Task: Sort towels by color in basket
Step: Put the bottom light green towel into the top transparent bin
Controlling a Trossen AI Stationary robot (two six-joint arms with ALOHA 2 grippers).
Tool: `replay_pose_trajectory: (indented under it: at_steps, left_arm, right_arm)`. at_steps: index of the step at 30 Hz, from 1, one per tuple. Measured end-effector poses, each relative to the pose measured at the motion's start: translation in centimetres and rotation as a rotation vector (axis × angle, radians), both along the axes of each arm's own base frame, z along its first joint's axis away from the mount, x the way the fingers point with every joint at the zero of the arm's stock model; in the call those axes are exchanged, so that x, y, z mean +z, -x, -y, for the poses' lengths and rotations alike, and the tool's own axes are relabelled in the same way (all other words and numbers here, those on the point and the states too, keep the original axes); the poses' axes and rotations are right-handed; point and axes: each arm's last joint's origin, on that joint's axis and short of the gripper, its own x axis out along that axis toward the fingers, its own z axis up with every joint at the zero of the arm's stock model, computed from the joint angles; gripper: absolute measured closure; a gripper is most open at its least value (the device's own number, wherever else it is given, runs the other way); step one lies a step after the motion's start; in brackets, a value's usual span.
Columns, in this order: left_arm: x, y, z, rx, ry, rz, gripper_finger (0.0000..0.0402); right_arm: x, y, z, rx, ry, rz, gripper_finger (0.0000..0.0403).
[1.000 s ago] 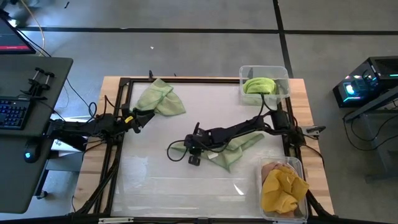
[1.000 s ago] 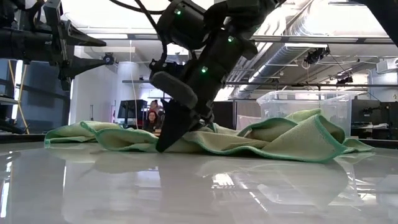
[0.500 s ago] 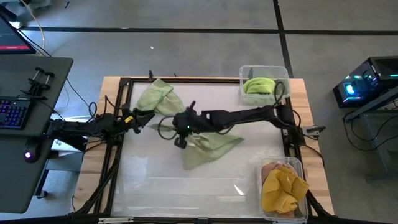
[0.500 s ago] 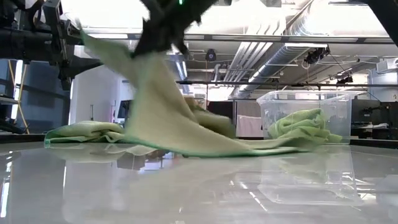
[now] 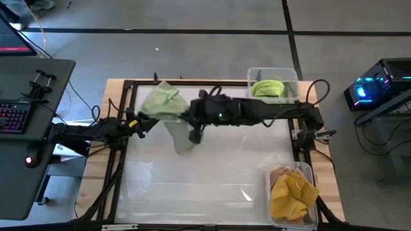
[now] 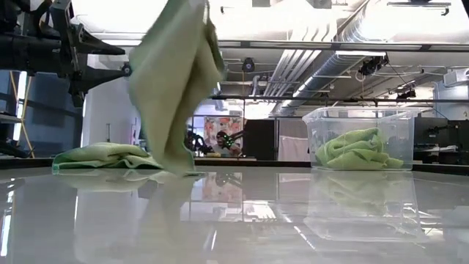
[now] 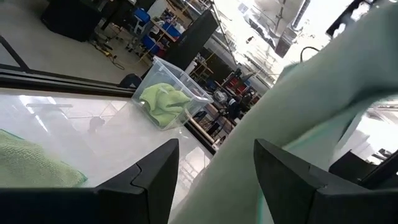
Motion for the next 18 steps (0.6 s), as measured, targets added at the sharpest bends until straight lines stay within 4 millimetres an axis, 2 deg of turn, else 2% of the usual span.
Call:
replay_pose_trajectory:
  at_steps: [3,11,15,18]
  left_arm:
    - [0.0,0.0,0.0,0.005,0.000,-0.001,0.0207]
    - [-0.1,0.0,0.0,0.017,0.000,-0.012,0.0207]
    - [-0.1,0.0,-0.1,0.024,0.001,-0.015,0.0207]
    - [-0.1,0.0,-0.1,0.035,0.002,-0.015,0.0207]
  right_arm:
    - [-2.6,0.2,-0.5,-0.024,-0.029,-0.161,0.0400]
    - [-12.3,0.7,-0.6,-0.103,-0.157,-0.432,0.0400]
    - [-16.3,1.3,-0.2,-0.106,-0.291,-0.490,0.0400]
    - [-18.3,1.5,-0.1,-0.082,-0.360,-0.496,0.0400]
